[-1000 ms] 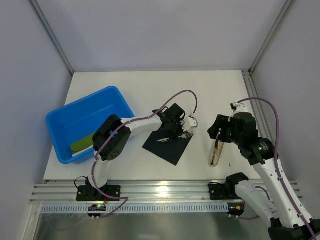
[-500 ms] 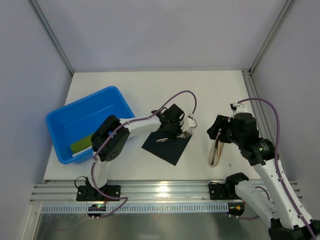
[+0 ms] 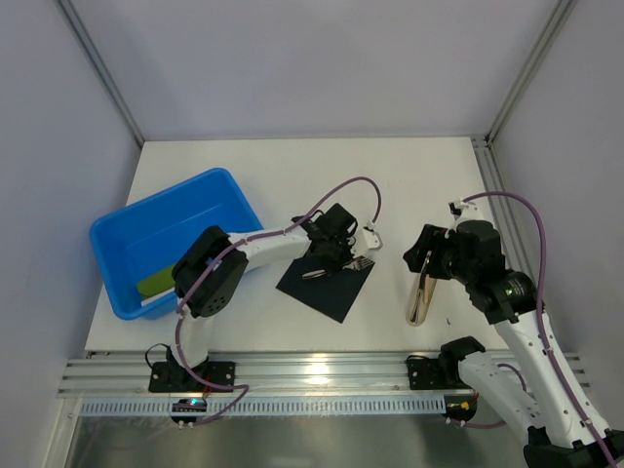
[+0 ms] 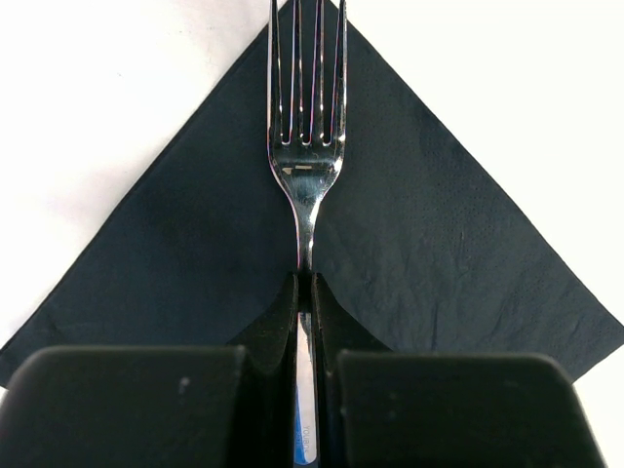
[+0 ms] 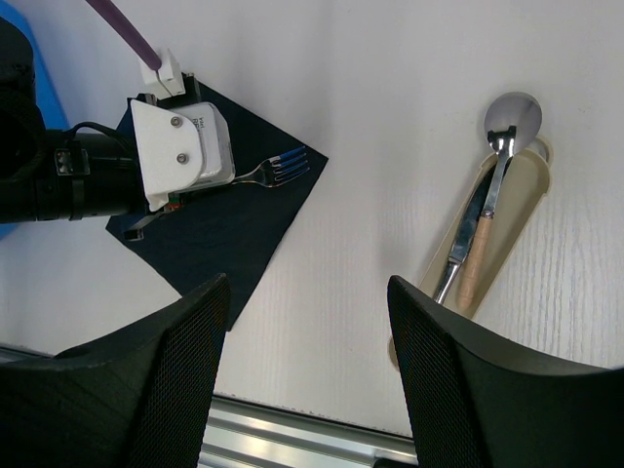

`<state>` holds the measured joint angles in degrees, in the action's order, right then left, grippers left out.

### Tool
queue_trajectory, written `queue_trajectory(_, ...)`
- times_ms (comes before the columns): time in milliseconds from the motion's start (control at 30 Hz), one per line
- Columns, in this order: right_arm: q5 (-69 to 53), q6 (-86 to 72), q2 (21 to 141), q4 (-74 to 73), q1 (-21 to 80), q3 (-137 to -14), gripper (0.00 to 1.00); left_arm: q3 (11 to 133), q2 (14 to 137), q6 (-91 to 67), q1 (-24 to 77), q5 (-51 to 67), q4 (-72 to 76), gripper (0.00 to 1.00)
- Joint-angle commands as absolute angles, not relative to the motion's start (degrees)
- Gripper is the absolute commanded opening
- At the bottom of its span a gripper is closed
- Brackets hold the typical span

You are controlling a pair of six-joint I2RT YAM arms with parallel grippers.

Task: Place the utensils on the paper napkin and roll it up
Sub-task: Adjust the utensils on the napkin.

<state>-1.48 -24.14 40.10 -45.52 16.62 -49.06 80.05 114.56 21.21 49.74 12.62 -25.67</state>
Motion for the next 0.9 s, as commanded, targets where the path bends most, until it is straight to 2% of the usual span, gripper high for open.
queue_trajectory(0, -2.2, -24.5, 39.6, -44.4, 16.3, -49.5, 0.69, 79.9, 112.8, 20.7, 49.5, 13.6, -24.4, 0.0)
queue_trajectory(700, -2.7, -24.7, 40.3, -44.1, 16.3, -49.7, 0.69, 80.5, 116.0, 20.1, 49.5, 13.7, -24.8, 0.0)
queue_trajectory(867, -2.9, -24.8, 40.3, -44.0, 16.3, -49.7, 0.69, 80.2, 115.8, 19.5, 49.5, 13.6, -24.5, 0.05)
